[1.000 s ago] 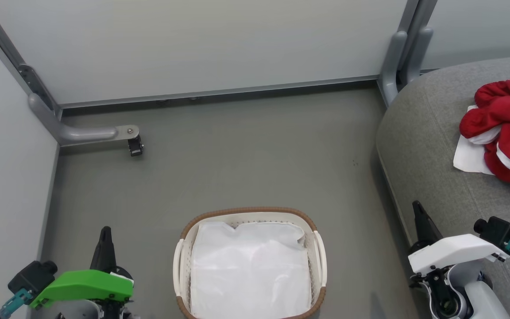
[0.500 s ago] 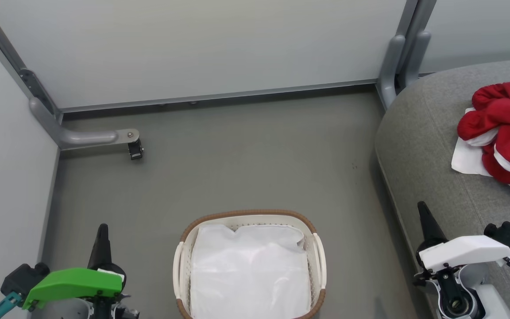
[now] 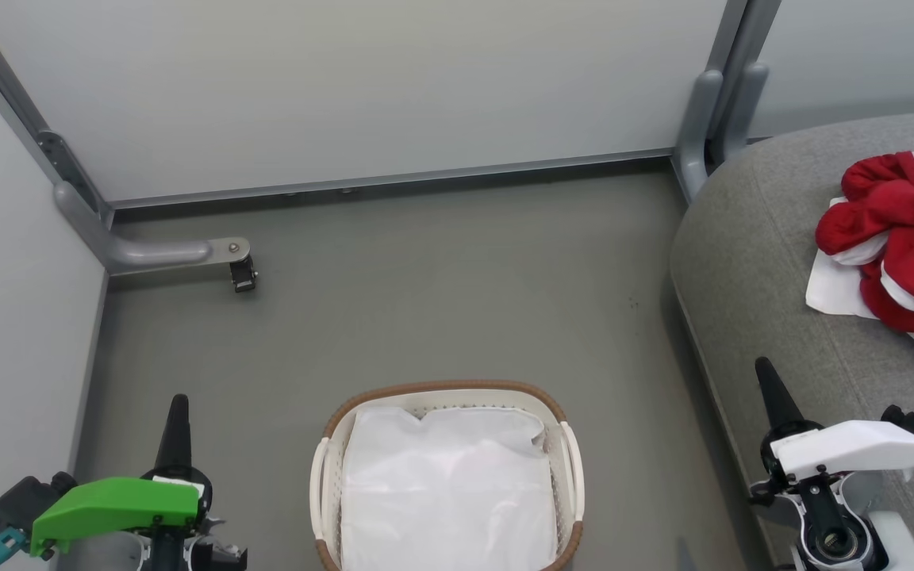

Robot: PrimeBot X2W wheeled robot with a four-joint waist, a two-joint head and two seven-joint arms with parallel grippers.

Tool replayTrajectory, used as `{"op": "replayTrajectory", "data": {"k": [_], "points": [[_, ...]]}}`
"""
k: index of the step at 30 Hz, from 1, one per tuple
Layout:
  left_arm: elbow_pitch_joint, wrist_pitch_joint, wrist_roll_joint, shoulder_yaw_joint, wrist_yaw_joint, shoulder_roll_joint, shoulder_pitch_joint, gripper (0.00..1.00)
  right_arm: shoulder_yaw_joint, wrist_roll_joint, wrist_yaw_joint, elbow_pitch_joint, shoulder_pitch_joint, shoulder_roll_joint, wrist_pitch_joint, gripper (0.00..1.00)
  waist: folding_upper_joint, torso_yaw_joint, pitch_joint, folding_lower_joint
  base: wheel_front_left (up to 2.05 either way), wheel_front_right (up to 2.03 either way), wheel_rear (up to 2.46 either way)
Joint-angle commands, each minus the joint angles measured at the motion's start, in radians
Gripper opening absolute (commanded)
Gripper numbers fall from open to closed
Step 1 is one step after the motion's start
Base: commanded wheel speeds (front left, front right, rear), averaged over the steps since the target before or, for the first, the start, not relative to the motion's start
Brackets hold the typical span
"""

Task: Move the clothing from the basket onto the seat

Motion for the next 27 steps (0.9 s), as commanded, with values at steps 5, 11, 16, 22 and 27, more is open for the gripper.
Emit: {"op": "replayTrajectory", "data": {"k": [5, 11, 16, 22, 27], "points": [[-0.016, 0.017, -0.065, 0.011, -0.006, 0.005, -0.020, 0.00, -0.012, 0.070, -0.001, -0.022, 0.014, -0.006, 0.018, 0.00, 0.0000, -0.001, -0.005, 0.0000, 0.00, 0.00, 0.00], [-0.024, 0.031, -0.115, 0.018, -0.009, 0.006, -0.021, 0.00, -0.019, 0.126, -0.001, -0.031, 0.016, -0.006, 0.032, 0.00, 0.0000, -0.002, -0.010, 0.0000, 0.00, 0.00, 0.00], [-0.031, 0.042, -0.158, 0.023, -0.009, 0.006, -0.022, 0.00, -0.025, 0.173, -0.001, -0.039, 0.020, -0.006, 0.043, 0.00, 0.0000, -0.003, -0.014, 0.0000, 0.00, 0.00, 0.00], [-0.036, 0.056, -0.202, 0.028, -0.011, 0.006, -0.024, 0.00, -0.031, 0.222, 0.000, -0.048, 0.027, -0.007, 0.056, 0.00, 0.0000, -0.003, -0.019, 0.0000, 0.00, 0.00, 0.00], [-0.041, 0.066, -0.239, 0.033, -0.013, 0.006, -0.025, 0.00, -0.037, 0.263, -0.001, -0.055, 0.031, -0.007, 0.066, 0.00, 0.0000, -0.004, -0.024, 0.0000, 0.00, 0.00, 0.00]]}}
